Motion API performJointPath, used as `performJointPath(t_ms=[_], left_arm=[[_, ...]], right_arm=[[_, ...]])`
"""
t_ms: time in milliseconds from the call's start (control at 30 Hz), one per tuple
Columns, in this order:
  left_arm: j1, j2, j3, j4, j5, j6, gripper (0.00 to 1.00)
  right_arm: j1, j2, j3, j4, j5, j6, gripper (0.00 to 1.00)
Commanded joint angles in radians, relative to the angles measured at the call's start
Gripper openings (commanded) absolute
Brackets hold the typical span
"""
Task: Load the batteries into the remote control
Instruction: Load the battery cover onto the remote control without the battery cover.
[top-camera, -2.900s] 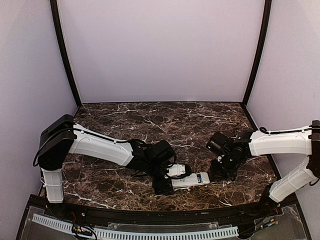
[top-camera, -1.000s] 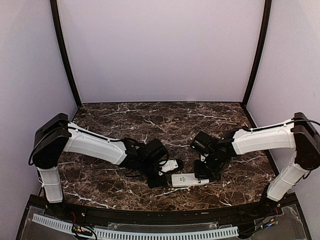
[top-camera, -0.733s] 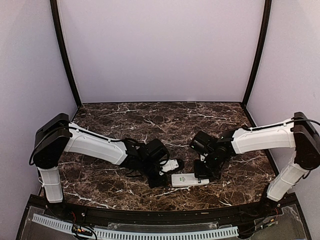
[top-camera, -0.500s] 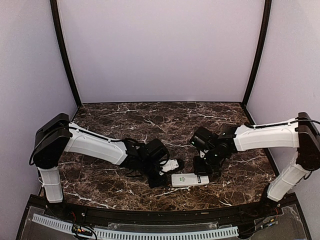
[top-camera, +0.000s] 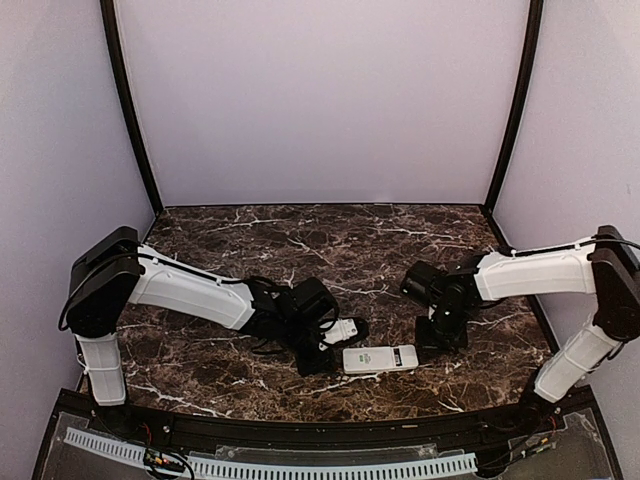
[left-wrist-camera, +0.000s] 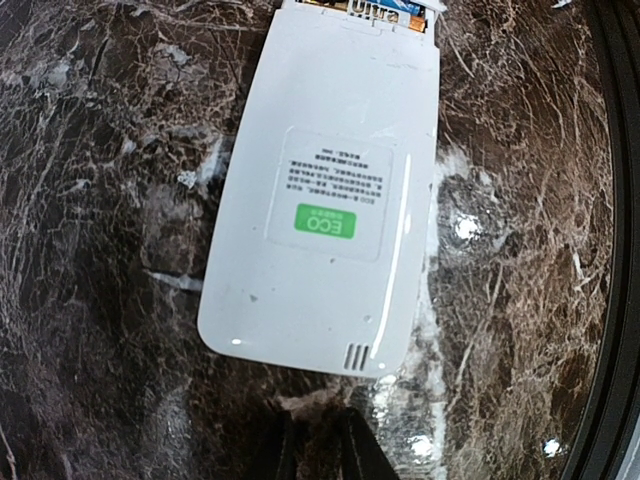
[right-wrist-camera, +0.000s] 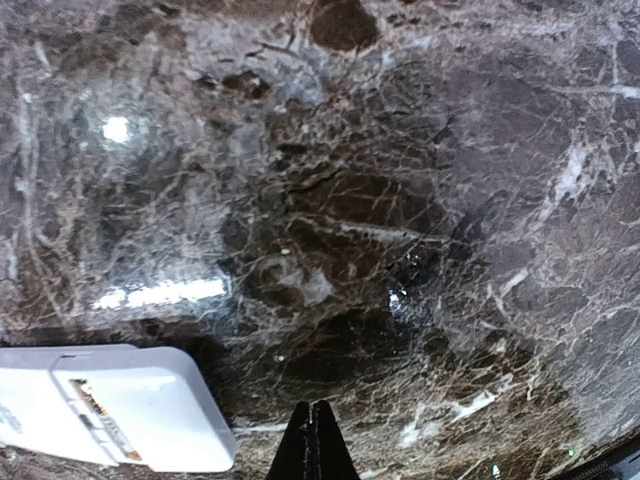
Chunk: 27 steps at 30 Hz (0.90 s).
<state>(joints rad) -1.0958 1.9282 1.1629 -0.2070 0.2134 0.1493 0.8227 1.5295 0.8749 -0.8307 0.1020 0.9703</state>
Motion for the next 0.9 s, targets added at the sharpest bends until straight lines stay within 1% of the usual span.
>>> performJointPath(t_ms=[0, 433, 867], left_arm=[[0.000, 0.017, 0.015, -0.024, 0.015, 0.005, 0.17], [0.001, 0.017, 0.015, -0.022, 0.021, 0.006, 0.17], [0.000, 0.018, 0.017, -0.023, 0.027, 0.006, 0.17]], right_arm=[[0.008, 0.086, 0.010, -0.002, 0.014, -0.006, 0.00], [0.112, 0.215, 0.107, -0.042, 0.024, 0.033, 0.00], [0.185, 0.330, 0.220, -0.093, 0.035, 0.039, 0.00]])
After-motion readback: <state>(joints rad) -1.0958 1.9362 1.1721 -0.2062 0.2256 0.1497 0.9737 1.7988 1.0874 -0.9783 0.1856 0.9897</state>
